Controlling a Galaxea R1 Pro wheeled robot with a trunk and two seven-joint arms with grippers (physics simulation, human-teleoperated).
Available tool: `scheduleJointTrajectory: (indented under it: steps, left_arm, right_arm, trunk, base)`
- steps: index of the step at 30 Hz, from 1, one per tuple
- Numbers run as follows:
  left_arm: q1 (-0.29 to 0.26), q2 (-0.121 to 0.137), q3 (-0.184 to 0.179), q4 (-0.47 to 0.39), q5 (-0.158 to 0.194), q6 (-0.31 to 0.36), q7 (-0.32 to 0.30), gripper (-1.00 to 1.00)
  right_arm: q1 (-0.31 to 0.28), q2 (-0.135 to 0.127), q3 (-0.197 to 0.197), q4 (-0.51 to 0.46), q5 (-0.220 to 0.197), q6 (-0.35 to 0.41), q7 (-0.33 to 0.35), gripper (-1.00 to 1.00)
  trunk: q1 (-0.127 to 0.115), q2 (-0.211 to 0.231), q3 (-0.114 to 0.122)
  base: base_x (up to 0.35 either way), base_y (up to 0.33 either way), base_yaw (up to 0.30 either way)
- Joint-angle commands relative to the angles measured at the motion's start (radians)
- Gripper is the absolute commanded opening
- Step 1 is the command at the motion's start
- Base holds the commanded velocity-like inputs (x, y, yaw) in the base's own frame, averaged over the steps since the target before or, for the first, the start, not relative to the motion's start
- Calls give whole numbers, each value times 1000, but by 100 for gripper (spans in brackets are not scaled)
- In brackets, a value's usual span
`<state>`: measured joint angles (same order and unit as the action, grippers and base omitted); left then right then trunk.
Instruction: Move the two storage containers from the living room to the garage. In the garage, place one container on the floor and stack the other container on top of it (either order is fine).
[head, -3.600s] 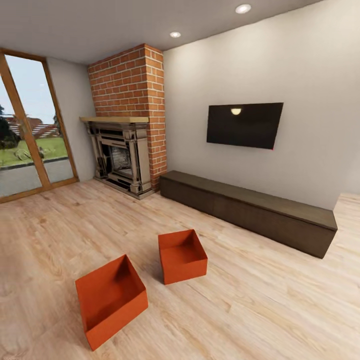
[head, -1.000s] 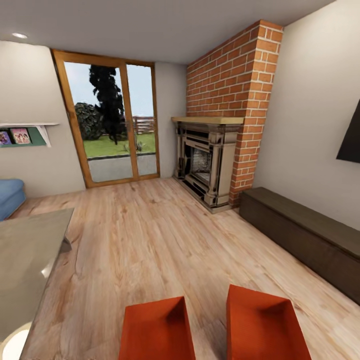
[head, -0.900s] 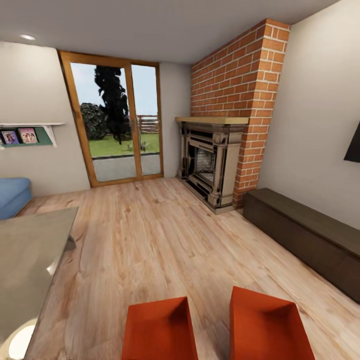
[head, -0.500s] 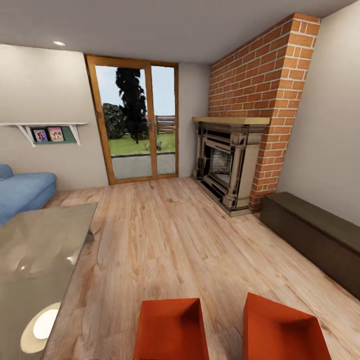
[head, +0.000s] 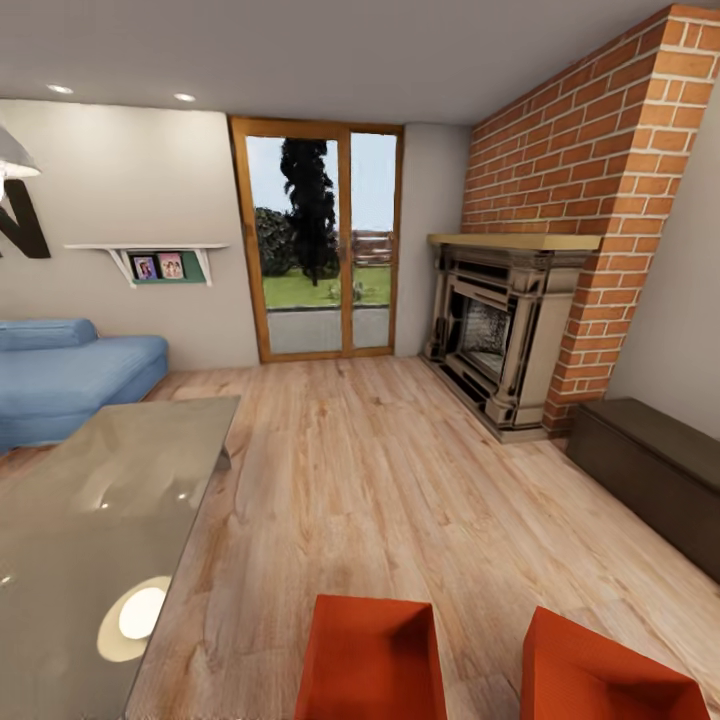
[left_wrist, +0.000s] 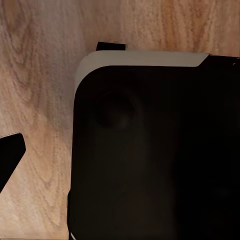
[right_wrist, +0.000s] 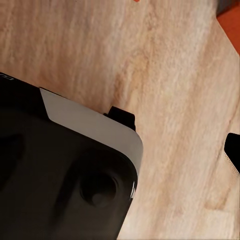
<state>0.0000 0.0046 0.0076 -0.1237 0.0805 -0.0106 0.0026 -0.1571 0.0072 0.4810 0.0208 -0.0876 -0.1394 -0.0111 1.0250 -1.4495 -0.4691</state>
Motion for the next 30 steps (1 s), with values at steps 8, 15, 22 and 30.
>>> scheduleJointTrajectory:
  steps: [8,15,22,30]
  left_arm:
    - [0,-1,0,-1,8,-1,-1,100]
    - [0,-2,0,-1,8,-2,-1,100]
    - [0,-2,0,-1,8,-1,-1,100]
    - [0,-2,0,-1,8,-1,-1,100]
  right_arm:
    - [-1,1,8,2,-9,-5,-1,100]
    - [-1,0,8,2,-10,-5,-1,100]
    - [-1,2,8,2,-11,-3,-2,100]
    - [-1,2,8,2,-11,-3,-1,100]
  trunk:
    - [0,0,-1]
    - [0,0,-1]
    - [0,0,-1]
    - [0,0,-1]
  base:
    - [0,0,270]
    - [0,0,95]
    - [0,0,-145]
    - [0,0,-190]
